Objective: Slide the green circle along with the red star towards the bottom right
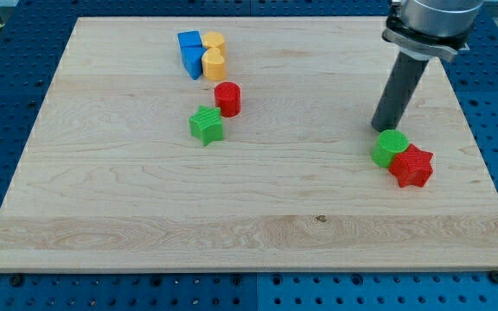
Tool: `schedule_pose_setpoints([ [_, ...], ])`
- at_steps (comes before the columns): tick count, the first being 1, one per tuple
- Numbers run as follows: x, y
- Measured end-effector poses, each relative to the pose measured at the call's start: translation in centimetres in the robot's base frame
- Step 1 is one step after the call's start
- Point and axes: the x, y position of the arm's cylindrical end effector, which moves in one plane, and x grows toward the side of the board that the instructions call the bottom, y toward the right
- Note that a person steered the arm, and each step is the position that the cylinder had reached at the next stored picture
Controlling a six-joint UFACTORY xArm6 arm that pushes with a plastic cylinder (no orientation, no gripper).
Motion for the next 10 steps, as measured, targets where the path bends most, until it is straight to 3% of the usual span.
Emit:
schedule_pose_setpoints([
  [3,1.7,-1.8],
  [7,5.2,2.4],
  [10,6.2,12.7],
])
